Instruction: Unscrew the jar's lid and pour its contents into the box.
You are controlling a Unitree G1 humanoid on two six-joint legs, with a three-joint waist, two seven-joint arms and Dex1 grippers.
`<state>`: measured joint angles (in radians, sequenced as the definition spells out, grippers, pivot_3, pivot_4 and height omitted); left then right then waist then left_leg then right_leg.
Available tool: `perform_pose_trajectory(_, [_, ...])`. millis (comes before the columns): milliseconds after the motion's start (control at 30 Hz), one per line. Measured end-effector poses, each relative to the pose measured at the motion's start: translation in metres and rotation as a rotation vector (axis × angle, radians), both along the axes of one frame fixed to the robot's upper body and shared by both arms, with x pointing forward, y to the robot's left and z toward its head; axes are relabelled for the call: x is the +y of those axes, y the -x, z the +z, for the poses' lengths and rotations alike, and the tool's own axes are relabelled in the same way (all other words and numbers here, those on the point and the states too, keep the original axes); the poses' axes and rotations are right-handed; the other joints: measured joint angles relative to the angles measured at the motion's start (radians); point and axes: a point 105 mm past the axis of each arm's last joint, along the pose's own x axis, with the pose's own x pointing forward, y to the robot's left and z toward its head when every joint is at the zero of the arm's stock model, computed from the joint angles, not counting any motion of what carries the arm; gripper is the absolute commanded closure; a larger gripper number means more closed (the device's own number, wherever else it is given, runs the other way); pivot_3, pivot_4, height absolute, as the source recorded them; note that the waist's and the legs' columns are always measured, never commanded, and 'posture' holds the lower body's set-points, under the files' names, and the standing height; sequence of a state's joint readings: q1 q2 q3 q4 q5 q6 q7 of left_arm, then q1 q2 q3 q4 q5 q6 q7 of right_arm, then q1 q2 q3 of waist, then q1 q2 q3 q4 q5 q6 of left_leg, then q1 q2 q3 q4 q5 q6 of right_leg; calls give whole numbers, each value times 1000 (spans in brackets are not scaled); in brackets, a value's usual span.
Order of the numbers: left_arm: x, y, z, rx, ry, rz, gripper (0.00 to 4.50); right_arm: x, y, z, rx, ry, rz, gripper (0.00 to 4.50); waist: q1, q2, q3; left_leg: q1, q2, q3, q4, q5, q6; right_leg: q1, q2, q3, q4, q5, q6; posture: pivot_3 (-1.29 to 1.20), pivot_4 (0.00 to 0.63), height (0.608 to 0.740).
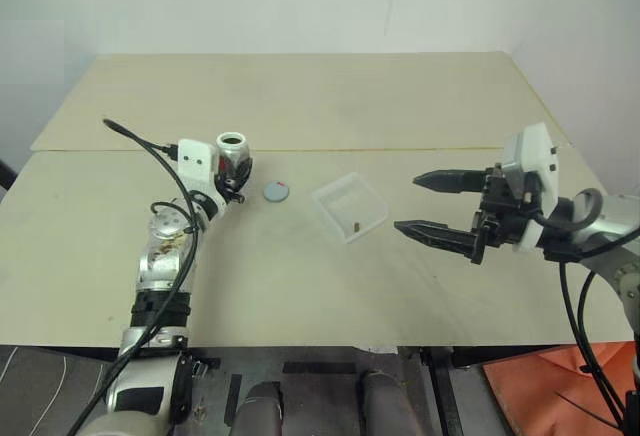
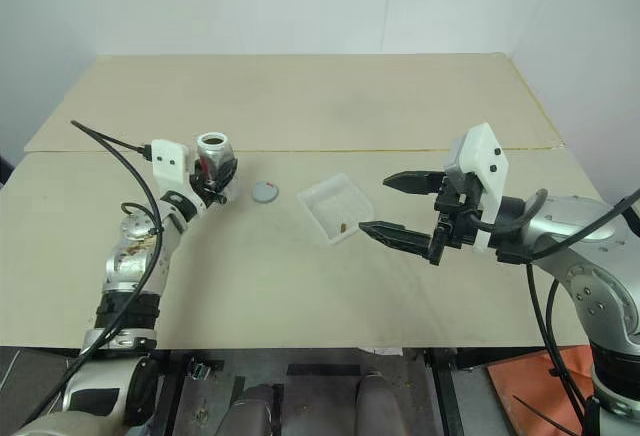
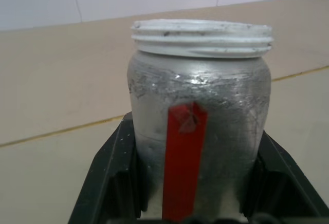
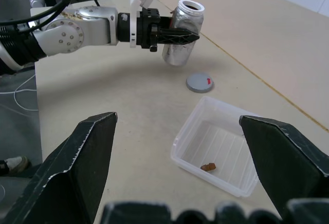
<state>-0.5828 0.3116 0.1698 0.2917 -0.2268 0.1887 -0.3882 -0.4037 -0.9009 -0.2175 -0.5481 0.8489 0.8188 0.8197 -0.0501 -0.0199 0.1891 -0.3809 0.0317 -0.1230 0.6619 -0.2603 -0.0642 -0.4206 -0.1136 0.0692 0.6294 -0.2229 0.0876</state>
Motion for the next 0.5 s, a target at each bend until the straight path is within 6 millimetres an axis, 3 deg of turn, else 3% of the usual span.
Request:
perform_pose_trajectory(167, [-3, 2, -8, -1, 27, 4, 2571, 2, 1, 1, -6, -5, 2, 40, 2, 0, -1, 0, 0, 0, 0, 0, 0, 0, 0, 0, 0, 0, 0, 0, 150, 740])
perform_pose_trajectory(433, [2, 10, -38, 68, -4, 37, 20, 4, 5, -2, 10, -16, 13, 0, 4, 0, -1, 0, 0, 0, 0, 0, 1, 0, 0, 0, 0, 0, 0, 0, 150, 740])
perform_pose_trajectory(500, [2, 13, -41, 71, -12, 39, 20, 4, 5, -2, 10, -17, 15, 0, 5, 0, -1, 0, 0, 0, 0, -1, 1, 0, 0, 0, 0, 0, 0, 0, 150, 740])
